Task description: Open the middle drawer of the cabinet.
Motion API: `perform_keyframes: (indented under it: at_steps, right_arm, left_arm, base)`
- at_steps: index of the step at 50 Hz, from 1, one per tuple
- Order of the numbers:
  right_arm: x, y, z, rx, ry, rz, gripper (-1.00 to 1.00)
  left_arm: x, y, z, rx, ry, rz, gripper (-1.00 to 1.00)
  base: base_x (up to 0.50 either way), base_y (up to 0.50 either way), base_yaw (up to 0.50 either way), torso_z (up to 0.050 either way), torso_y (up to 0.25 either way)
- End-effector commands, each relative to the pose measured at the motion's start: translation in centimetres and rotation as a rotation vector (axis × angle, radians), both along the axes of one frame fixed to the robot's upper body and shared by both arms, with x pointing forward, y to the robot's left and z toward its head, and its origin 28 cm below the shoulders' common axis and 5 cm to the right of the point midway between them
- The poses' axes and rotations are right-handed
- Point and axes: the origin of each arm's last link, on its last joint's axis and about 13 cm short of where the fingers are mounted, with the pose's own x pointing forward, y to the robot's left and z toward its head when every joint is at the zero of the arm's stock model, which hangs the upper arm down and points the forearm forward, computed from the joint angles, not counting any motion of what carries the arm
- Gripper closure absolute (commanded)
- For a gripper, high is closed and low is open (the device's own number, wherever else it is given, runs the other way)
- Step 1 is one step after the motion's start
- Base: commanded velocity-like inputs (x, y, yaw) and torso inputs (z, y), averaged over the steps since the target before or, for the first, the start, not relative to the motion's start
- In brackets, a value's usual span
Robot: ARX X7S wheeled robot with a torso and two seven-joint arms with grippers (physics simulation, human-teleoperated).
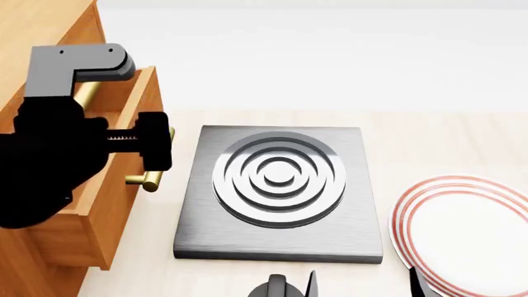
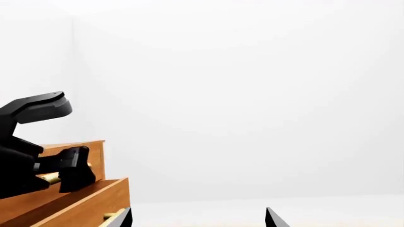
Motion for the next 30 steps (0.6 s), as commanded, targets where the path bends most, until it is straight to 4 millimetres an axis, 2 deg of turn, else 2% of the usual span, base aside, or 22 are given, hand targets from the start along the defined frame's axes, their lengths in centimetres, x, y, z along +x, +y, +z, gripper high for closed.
perform_keyframes:
  at_steps: [1,20,30]
  right_arm:
    - [0.0,-0.1,0.0,0.001,0.000,-0.002,-1.00]
    - [-0.1,-0.1,0.1,0.001,0.000,-0.002,-1.00]
    - [-0.1,-0.1,0.1,0.002,0.001,-0.001,-1.00]
  left_arm:
    - [0.1,0.1,-0.9,-0.005,0.019,0.008,-1.00]
    - [0.3,0.3,-1.6,0.006,0.021,0.038,-1.00]
    - [0.6,0.4,-3.3,0.028,0.069,0.020,-1.00]
  base:
    - [0.00,0.00,0.00,0.000,0.000]
    - [0.00,0.00,0.00,0.000,0.000]
    - [0.00,0.00,0.00,0.000,0.000]
